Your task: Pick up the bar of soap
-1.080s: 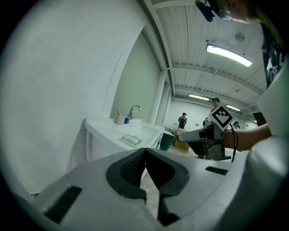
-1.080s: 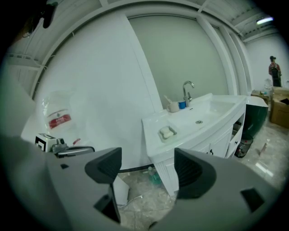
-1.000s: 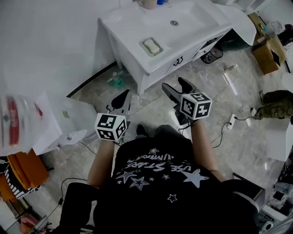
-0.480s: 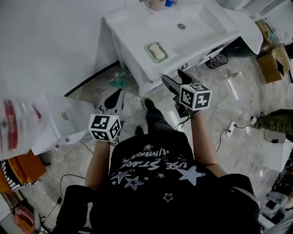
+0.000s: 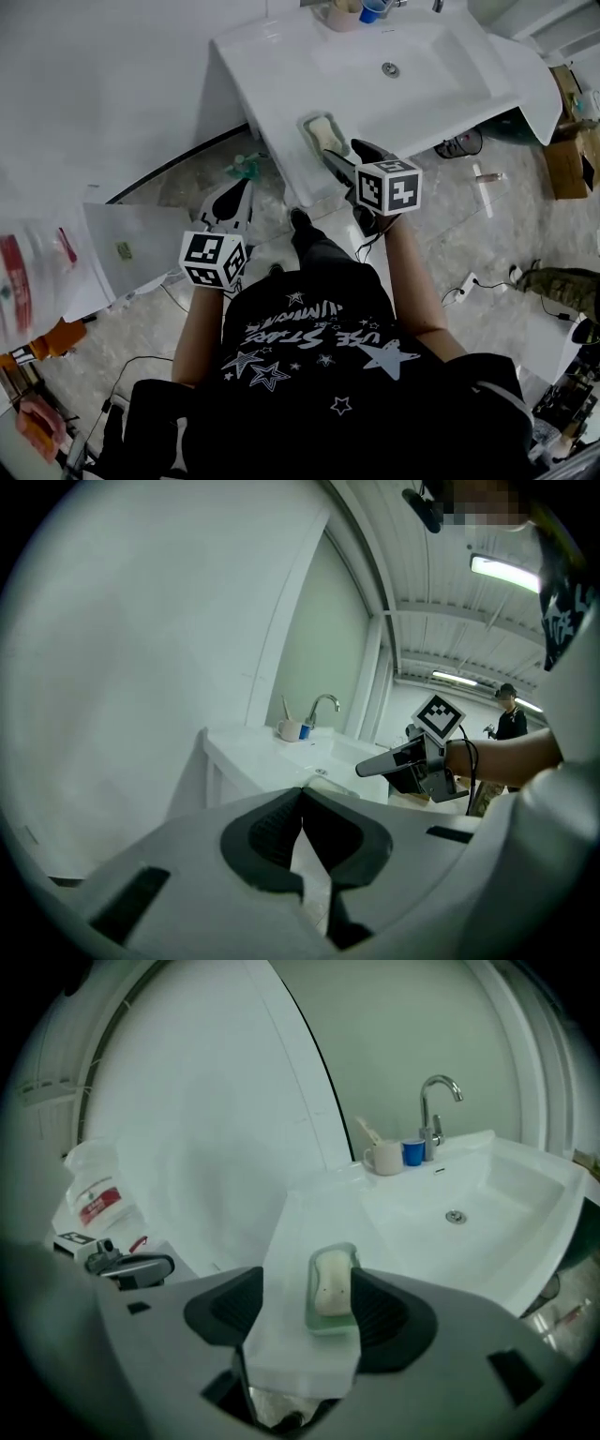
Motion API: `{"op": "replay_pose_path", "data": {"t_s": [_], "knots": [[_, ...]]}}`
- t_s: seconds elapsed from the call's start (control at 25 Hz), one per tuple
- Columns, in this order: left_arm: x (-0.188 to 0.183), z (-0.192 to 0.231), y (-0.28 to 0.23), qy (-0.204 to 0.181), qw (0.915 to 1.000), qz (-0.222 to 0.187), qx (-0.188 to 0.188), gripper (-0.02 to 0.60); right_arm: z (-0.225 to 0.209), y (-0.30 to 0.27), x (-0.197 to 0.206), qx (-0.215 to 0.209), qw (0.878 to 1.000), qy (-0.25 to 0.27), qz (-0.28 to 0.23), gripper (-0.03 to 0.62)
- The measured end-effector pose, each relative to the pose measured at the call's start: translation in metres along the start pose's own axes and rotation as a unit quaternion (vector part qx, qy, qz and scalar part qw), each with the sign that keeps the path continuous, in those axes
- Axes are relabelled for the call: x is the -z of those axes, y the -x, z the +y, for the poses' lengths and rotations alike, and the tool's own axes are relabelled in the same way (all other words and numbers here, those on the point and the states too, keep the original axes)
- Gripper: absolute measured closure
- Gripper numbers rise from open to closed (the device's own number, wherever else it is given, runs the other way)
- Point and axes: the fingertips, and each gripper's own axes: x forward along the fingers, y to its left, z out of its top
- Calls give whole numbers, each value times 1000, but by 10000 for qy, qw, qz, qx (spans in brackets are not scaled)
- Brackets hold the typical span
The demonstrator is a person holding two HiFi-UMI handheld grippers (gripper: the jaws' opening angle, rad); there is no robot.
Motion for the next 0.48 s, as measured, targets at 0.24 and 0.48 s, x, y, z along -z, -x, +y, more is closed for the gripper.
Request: {"op": "replay_pose_path", "data": {"t_s": [0.24,0.48], "knots": [[-11,4,-33,160,9998,51,-134,573,-19,-35,-4,-81,9981,82,610,326],[-9,11,-42,280,9991,110,-306,572,-27,-57,9,18,9926,237,1190,356]]}}
